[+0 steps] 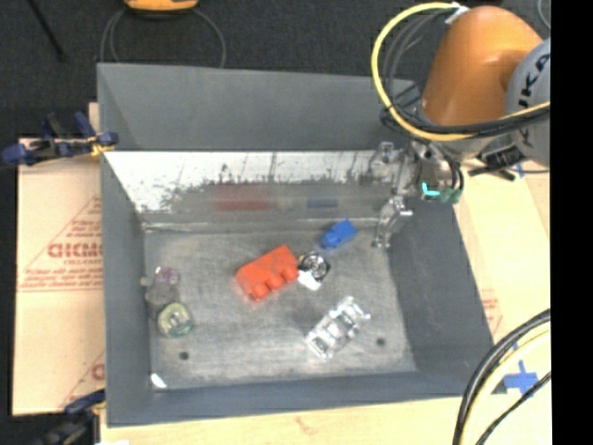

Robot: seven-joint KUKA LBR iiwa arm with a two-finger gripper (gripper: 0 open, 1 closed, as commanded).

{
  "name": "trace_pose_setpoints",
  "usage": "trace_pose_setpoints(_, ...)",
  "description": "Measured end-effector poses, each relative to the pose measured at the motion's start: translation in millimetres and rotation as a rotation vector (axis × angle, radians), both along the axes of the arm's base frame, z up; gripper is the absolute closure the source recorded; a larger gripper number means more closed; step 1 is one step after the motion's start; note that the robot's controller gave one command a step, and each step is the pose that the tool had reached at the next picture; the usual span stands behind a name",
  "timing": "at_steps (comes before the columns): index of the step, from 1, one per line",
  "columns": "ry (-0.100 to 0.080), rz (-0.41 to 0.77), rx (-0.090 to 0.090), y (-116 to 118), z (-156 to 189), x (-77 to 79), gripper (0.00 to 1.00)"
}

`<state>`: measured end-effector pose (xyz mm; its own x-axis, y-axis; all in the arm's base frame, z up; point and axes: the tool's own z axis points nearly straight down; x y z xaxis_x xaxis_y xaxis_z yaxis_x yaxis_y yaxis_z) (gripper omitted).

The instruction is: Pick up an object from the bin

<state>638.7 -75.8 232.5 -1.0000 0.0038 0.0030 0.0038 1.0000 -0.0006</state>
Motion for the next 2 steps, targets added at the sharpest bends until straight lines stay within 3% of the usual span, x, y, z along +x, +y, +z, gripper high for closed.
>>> trace_pose_setpoints(1,0.001,0.059,0.0,30.1,-133.4,-8.1,0.0)
trace_pose_setpoints(2,-0.012,0.173,-0.002,33.3,-158.6,-3.1,0.0)
